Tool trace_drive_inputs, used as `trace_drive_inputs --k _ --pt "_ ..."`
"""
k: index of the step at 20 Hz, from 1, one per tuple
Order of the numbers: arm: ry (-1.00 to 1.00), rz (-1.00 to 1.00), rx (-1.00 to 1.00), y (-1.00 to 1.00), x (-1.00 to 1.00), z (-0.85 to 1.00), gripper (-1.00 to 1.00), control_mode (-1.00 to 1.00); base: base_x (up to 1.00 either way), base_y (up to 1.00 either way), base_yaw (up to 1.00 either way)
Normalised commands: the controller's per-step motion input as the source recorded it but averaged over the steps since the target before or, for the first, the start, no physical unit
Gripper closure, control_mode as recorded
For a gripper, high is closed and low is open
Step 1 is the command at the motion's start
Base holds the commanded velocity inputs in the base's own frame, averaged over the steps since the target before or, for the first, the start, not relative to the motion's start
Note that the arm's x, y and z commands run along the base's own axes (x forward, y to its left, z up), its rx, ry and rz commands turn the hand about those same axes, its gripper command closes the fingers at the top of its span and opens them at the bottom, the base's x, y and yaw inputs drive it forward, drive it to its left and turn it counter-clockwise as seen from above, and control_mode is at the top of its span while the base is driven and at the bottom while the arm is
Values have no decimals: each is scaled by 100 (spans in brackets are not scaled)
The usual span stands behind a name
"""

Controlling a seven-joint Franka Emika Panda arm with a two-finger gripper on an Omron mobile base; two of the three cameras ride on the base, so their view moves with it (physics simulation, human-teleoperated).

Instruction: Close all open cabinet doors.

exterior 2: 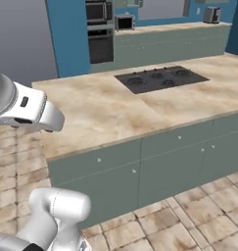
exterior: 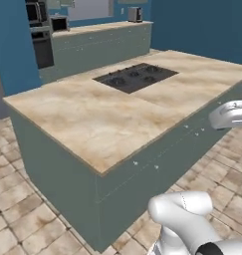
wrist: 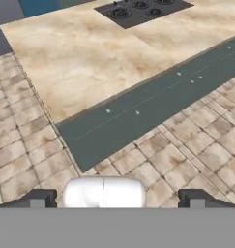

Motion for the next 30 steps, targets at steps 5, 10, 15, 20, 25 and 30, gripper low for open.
trace_drive_inputs --k 5,10,15,20,25,30 --pt "0 0 0 0 0 0 -100 100 -2 100 -33" --pt "0 0 0 0 0 0 -100 100 -6 100 -28" --pt "0 0 0 0 0 0 -100 100 0 100 -28" --pt "0 0 0 0 0 0 -100 100 1 100 -30" --pt "0 0 0 0 0 0 -100 100 0 100 -28" --pt "0 0 0 0 0 0 -100 100 0 100 -28"
